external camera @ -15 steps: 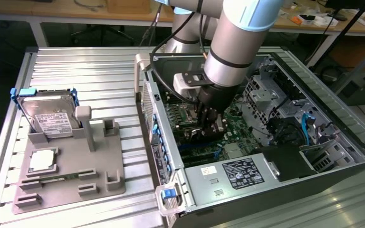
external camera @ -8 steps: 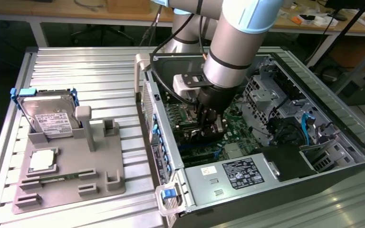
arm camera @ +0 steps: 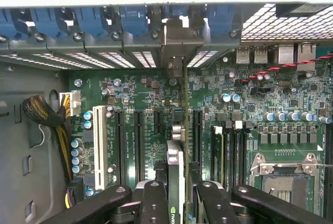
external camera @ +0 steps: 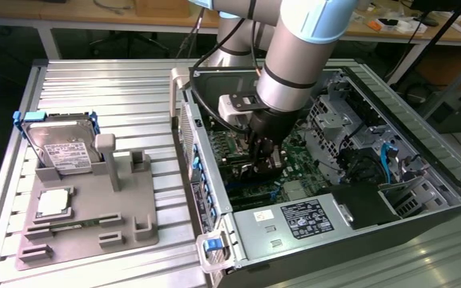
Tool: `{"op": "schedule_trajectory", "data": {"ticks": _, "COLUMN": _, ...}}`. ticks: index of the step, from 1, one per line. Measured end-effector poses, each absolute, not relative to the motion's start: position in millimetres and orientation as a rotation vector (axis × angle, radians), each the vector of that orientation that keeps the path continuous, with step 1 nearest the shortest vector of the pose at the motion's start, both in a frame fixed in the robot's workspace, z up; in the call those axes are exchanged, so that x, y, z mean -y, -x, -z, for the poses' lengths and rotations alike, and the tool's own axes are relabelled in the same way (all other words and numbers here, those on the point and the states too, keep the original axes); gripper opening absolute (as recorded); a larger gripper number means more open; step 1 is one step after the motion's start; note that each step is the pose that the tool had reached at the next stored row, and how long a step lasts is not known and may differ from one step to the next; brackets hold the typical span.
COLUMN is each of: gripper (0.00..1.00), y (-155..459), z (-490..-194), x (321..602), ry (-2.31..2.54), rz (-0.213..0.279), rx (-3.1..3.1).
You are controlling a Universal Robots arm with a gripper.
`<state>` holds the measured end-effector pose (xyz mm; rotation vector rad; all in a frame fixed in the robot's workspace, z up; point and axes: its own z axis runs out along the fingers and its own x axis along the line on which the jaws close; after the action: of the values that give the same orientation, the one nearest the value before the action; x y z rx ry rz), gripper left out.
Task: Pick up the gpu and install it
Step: 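Insert the gpu into the slot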
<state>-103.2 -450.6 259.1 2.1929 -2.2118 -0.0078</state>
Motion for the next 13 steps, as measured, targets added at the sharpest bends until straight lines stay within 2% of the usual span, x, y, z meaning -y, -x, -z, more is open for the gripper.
{"op": "schedule_trajectory", "data": {"ticks": 13, "gripper": 0.27, "y": 103.4, "z": -249.6, "x": 450.5, "ry": -2.193, "rz": 0.008, "rx": 2.212}}
